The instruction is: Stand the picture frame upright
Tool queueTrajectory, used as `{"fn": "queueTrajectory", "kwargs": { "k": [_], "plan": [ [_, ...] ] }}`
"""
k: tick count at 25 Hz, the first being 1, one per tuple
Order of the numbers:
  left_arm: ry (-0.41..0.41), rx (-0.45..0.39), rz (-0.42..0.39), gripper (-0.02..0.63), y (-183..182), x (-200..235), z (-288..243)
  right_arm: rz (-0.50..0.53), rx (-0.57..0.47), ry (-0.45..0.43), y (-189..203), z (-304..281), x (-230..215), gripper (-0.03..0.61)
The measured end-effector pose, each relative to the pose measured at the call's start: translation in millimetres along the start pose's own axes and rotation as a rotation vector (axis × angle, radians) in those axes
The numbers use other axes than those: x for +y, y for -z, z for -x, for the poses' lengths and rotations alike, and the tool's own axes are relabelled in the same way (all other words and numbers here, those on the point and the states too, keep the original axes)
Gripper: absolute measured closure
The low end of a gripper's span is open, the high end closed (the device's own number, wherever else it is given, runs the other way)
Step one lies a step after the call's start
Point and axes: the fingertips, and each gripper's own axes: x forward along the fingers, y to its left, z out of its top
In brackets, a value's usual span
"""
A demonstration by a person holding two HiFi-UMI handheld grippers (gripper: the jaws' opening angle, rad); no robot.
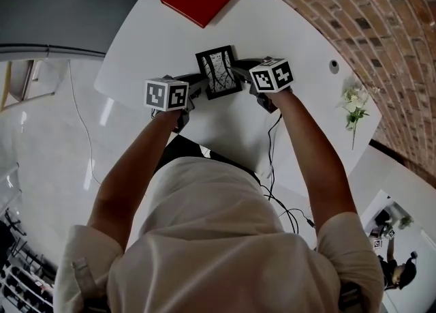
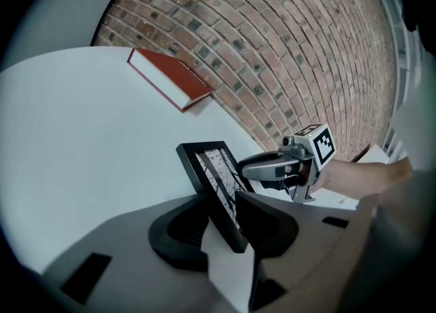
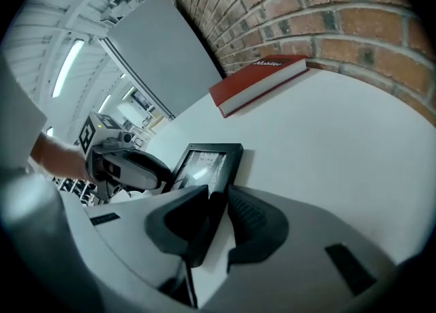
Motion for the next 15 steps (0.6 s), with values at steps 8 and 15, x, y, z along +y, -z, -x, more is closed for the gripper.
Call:
{"fn": "queueTrajectory", "kwargs": {
  "k": [8, 15],
  "plan": [
    [-0.025, 0.038, 0.069, 0.522, -1.0, 7.0, -5.2, -0.064, -0.004, -0.040, 0.2, -1.5, 0.8, 0.499],
    [-0.017, 0.027, 0.083, 0.517, -2.9, 4.2, -5.2, -0.109, -0.025, -0.031, 1.2, 1.8, -0.3, 0.499]
  ]
}}
